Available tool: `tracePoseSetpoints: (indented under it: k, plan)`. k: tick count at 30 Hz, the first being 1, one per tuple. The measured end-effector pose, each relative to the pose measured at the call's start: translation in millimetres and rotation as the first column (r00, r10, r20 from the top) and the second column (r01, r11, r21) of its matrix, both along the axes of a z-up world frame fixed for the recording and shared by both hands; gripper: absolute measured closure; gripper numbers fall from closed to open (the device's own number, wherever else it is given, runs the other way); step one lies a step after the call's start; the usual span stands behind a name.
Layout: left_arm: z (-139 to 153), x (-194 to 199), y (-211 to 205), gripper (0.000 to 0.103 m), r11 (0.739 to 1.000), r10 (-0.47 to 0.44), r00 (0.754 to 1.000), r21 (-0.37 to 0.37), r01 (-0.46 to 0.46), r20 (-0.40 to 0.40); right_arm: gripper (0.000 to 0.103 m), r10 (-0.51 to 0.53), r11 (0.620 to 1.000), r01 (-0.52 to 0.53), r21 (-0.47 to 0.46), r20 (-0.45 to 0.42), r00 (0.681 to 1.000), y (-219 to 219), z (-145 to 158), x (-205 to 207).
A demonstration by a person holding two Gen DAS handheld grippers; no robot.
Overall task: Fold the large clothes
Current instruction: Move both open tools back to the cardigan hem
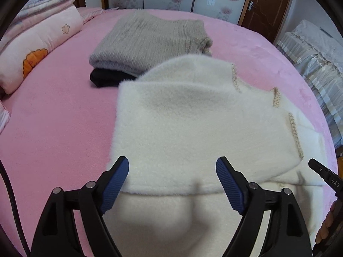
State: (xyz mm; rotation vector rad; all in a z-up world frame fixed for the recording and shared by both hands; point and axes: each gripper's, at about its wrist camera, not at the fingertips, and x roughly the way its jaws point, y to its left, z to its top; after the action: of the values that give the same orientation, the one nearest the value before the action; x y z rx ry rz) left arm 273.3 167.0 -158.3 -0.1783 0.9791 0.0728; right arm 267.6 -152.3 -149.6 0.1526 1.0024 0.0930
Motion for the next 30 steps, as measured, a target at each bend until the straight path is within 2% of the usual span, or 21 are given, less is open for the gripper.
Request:
tracePoseSetpoints:
  k: [4,6,8,13,20,25,30]
  plan:
    - [34,-17,-7,0.015,1.000,-0.013,0.999,0.006,0.013,0.047,0.089,-0.001,1.000,0.000,0.014,0.042,0.999,-2,34,-18]
    - [52,-27,-14,0.014,1.000,-0.029,0.997,0.011,0.029,0.068,0.081,-0.006,1.000,0.005,0.009,0.079,0.997,-2,56,-30]
    - [69,-39,-22,0.014,0.999,-0.046,0.995,0.027,0.043,0.089,0.078,-0.008,1.000,0.008,0.005,0.111,0.994,-3,76,-41]
    - [111,-65,-37,0.011,0.996,-0.064,0.990,0.064,0.057,0.122,0.078,-0.008,1.000,0.011,-0.018,0.171,0.985,-5,121,-70]
    - [160,-105,-48,0.011,0.997,-0.062,0.985,0.063,0.052,0.164,0.078,0.003,0.999,0.011,-0.053,0.242,0.970,-6,176,-114]
    - [190,-134,-50,0.011,0.997,-0.050,0.980,0.062,0.039,0.193,0.075,0.016,0.997,0.004,-0.072,0.281,0.960,-8,205,-145]
    - [209,-167,-53,0.010,0.997,-0.056,0.972,0.057,0.045,0.229,0.059,0.038,0.996,-0.007,-0.093,0.336,0.941,-9,224,-182]
